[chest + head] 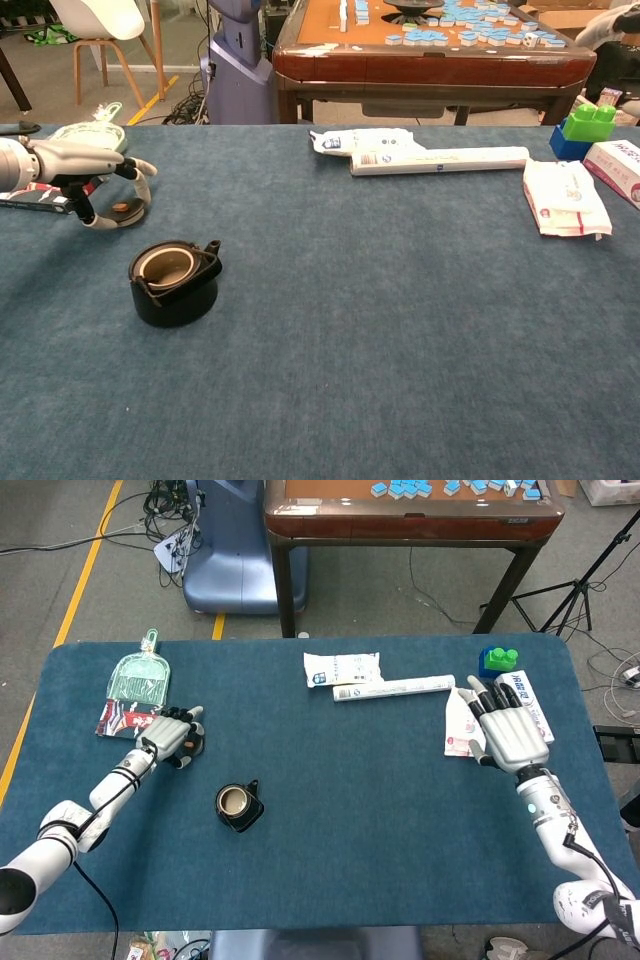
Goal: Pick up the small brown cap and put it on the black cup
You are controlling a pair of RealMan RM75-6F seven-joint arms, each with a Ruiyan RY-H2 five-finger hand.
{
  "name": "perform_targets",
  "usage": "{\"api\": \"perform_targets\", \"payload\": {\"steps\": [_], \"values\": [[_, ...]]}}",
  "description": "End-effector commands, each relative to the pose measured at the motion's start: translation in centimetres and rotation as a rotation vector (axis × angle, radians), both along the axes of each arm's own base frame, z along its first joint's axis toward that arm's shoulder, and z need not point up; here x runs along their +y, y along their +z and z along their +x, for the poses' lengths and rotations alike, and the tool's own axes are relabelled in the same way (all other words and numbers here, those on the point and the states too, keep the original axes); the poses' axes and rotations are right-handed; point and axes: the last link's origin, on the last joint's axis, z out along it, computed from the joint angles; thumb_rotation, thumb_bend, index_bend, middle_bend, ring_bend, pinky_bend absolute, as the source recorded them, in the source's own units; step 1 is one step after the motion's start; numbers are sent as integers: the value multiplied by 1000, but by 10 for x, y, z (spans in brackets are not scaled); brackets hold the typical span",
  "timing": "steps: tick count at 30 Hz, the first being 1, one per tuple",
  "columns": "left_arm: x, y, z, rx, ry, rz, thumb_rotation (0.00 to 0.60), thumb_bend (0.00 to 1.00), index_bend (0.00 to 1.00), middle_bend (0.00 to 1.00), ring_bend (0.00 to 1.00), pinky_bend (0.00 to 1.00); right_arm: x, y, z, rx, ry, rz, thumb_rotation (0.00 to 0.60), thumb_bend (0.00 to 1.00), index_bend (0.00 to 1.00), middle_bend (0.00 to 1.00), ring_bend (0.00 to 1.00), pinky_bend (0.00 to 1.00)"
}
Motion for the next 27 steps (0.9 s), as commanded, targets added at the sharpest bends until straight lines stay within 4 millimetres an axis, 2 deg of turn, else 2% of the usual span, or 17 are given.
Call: {"api": "perform_targets", "payload": {"steps": [1,16,27], "values": [[-3,3,0,0,-6,6,600,324,316,0,0,0,0,0,0,-3,3,3,600,427,11,0,0,0],[-25,23,1,41,-19,38,600,325,323,0,0,0,-1,-4,-3,-26,28,31,600,427,11,0,0,0],[-57,36,23,95,-37,75,600,324,325,0,0,0,-4,-5,-7,-36,50,64,600,427,11,0,0,0]]}}
